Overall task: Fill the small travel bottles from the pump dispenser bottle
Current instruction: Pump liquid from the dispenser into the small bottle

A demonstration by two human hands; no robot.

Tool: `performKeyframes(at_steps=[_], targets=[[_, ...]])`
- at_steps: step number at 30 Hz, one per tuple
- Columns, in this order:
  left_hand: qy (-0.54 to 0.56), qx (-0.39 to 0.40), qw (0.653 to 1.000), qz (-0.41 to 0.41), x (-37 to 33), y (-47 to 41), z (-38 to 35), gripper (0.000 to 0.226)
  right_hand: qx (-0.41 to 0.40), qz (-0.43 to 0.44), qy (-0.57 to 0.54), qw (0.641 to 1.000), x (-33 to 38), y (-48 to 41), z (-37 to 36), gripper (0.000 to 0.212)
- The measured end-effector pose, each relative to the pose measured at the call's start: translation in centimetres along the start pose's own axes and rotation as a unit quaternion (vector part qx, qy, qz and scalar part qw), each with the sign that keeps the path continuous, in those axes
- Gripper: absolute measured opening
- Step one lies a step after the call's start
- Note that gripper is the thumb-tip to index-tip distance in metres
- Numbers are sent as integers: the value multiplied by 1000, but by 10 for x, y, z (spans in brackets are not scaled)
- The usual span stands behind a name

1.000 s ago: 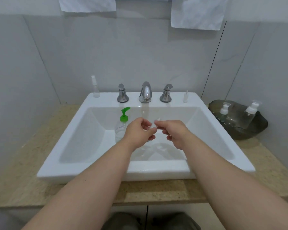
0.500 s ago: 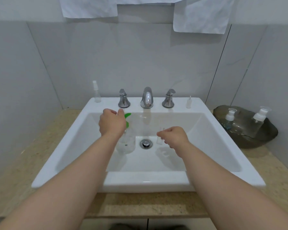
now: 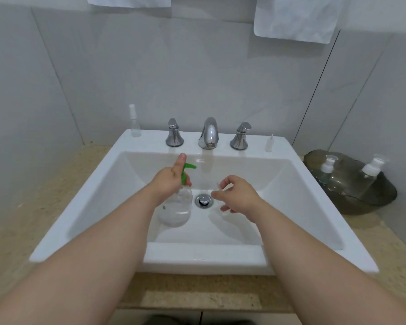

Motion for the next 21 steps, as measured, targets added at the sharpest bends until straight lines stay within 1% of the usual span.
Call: performKeyframes(at_steps=[2, 4, 7, 9, 16, 21], targets=[[-48, 2, 999, -18, -7, 1, 0, 88, 23, 14, 34, 999, 3, 2, -5, 26], [-123, -1, 992, -34, -12, 3, 1, 92, 39, 23, 44, 998, 5, 3, -8, 23], [-260, 6, 965, -37, -17, 7, -5, 92, 59, 37, 41, 997, 9, 6, -10, 22], [-311, 13, 950, -35, -20, 8, -10, 91, 65, 44, 38, 996, 10, 7, -10, 23], [-298, 6, 954, -22, -17, 3, -7, 86, 47, 81, 15, 995, 15, 6, -8, 22], [-286, -5, 958, -13, -17, 3, -8, 83, 60, 86, 0, 994, 14, 6, -9, 24]])
Point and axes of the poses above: each hand's wrist, its own y-axis away from the middle knuckle, its own z-axis out of the back of the hand, x = y × z, the point moved 7 cm from there along -y, towards the middle knuckle, and after that the axes turned 4 degrees about x, right-handed, at the moved point
